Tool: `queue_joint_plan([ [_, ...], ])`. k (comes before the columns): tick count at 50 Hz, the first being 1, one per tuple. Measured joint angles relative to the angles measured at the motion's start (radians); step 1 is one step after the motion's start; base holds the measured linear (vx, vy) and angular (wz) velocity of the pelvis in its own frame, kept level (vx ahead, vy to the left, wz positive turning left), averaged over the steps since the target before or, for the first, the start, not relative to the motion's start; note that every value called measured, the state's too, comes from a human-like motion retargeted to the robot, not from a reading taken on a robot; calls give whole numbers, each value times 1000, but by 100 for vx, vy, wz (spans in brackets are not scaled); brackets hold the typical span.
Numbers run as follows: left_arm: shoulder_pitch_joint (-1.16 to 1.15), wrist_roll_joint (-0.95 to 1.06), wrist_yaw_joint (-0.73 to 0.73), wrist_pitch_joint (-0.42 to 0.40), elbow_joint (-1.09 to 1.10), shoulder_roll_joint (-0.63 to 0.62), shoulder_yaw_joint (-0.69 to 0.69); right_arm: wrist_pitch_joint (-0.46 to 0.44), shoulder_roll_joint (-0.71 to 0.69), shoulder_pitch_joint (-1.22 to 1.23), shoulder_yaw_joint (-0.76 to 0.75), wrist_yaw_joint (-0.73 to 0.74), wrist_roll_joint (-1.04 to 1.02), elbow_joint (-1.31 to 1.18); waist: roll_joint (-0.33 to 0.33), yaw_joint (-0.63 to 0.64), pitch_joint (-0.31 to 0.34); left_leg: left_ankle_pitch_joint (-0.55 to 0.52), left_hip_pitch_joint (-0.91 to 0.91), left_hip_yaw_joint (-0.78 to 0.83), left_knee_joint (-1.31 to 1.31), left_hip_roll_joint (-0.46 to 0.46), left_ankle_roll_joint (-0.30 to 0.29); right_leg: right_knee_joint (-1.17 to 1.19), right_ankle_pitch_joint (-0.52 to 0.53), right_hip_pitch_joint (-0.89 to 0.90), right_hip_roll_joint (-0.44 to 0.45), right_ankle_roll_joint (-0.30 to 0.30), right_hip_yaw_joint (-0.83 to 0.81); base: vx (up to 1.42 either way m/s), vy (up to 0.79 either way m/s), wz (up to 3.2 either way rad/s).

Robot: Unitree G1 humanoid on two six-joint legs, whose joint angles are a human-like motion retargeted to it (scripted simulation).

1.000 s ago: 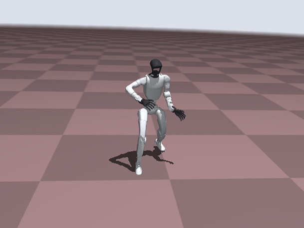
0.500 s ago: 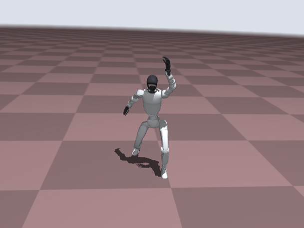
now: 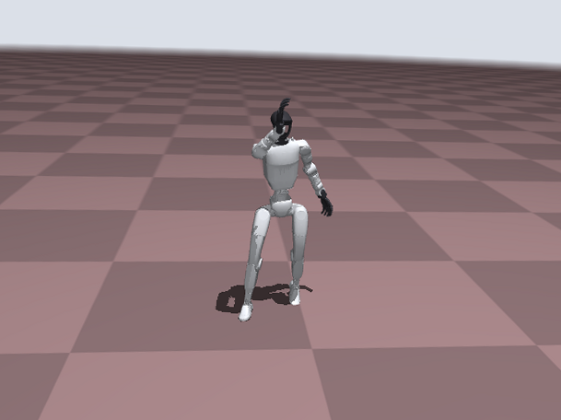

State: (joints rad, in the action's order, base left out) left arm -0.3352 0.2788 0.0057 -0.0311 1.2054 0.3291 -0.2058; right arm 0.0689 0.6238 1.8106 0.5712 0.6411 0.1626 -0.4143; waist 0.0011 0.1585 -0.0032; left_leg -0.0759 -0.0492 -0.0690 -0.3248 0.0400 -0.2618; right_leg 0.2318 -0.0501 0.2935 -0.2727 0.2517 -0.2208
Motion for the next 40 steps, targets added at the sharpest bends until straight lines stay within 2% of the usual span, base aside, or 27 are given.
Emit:
queue_joint_plan([
  [2,-49,-11,48,-22,45,38,10,-4,115,243,171,51,9,-41,-12,10,41,-30,38,34,-87,-26,0,5,-38,116,-3,9,33,-10,-2,107],
  [3,-107,7,5,0,-7,68,70,-37,168,372,272,9,-3,-95,-12,19,62,-17,73,47,-94,-61,0,-2,-23,167,19,10,57,-12,-15,80],
  [5,-165,-73,33,-47,13,108,55,-24,227,512,369,40,28,-142,12,31,98,190,158,31,-87,-162,0,3,131,257,114,10,86,-15,-32,69],
  [7,-201,-96,23,-65,-1,135,40,-29,274,666,478,24,48,-193,52,4,157,517,188,-28,-108,-269,21,208,228,386,130,10,40,-21,-15,129],
  [9,-172,-98,66,-37,45,109,2,-35,308,753,544,46,36,-166,71,-54,242,742,145,-68,-229,-270,135,507,165,530,43,10,47,-26,18,162],
  [10,-146,-96,91,-12,75,87,-16,-40,319,761,547,65,21,-128,80,-91,284,817,97,-92,-327,-271,192,615,137,579,8,10,50,-27,8,123],
  [11,-105,-99,123,10,90,48,-22,-58,328,700,502,85,-15,-54,95,-119,297,829,17,-114,-421,-288,213,613,147,602,14,-5,33,-24,-2,88],
  [12,-74,-108,145,26,88,13,-18,-74,341,600,433,107,-56,28,98,-144,315,827,-27,-130,-475,-298,223,606,150,602,14,-17,16,-12,-11,57],
  [13,-67,-126,145,32,50,-16,5,-88,364,426,320,131,-105,128,78,-164,343,795,4,-134,-448,-294,209,589,137,558,2,-21,3,-1,-12,14],
  [14,-60,-87,152,35,-11,-23,80,-73,375,268,244,142,-99,178,59,-151,355,758,36,-112,-397,-298,197,537,155,525,21,-20,4,3,-12,-53],
  [15,-54,-19,162,35,-84,-18,180,-43,378,120,187,147,-64,204,41,-121,360,718,70,-76,-334,-304,184,466,190,499,55,-14,12,2,-10,-90],
  [17,-25,-93,179,28,-121,-39,218,-19,336,-179,77,105,-23,195,25,-103,340,623,127,-50,-198,-312,156,323,247,428,86,10,7,5,-11,-38],
  [18,-6,-113,201,23,-128,-43,234,-3,315,-299,32,86,11,178,20,-106,337,565,145,-59,-139,-319,119,244,274,381,96,10,-14,5,-12,51],
  [20,20,-125,246,6,-143,-48,260,16,303,-491,-22,60,34,139,10,-136,328,478,158,-104,-58,-305,85,139,299,301,62,10,-52,6,-2,135],
  [22,31,-114,269,-17,-165,-51,276,24,324,-616,-63,47,23,111,5,-168,326,428,160,-158,-11,-271,79,107,291,250,-6,10,-83,7,10,168],
  [25,16,-95,279,-38,-189,-56,275,27,355,-705,-112,55,36,72,25,-166,311,421,161,-186,27,-267,89,107,273,229,-46,10,-118,5,5,79],
  [27,-7,-74,270,-52,-177,-64,261,23,366,-704,-131,50,36,38,41,-140,303,434,174,-166,51,-284,96,116,271,240,-35,10,-123,1,1,-10],
  [31,-74,-46,188,-35,-136,-81,242,-44,394,-650,-128,-31,-24,-43,58,-110,308,444,221,-142,105,-295,93,157,260,250,-37,10,-115,2,3,-10],
  [33,-107,-54,154,-36,-111,-85,239,-65,407,-613,-120,-14,-65,-89,66,-106,307,443,236,-148,125,-298,86,167,256,244,-44,10,-122,1,3,12],
  [35,-132,-39,118,-36,-86,-94,238,4,392,-592,-121,-47,89,-102,78,-107,305,438,245,-156,140,-298,82,163,254,229,-54,10,-133,1,7,34],
  [38,-174,-32,105,-34,-74,-106,234,2,420,-554,-113,-25,120,-151,91,-102,297,428,245,-171,151,-285,82,126,266,197,-73,10,-148,-1,9,35],
  [40,-200,-41,91,-34,-77,-110,233,-25,458,-529,-97,-73,84,-185,99,-89,292,426,239,-180,146,-278,84,101,277,182,-78,10,-156,-3,7,18],
])
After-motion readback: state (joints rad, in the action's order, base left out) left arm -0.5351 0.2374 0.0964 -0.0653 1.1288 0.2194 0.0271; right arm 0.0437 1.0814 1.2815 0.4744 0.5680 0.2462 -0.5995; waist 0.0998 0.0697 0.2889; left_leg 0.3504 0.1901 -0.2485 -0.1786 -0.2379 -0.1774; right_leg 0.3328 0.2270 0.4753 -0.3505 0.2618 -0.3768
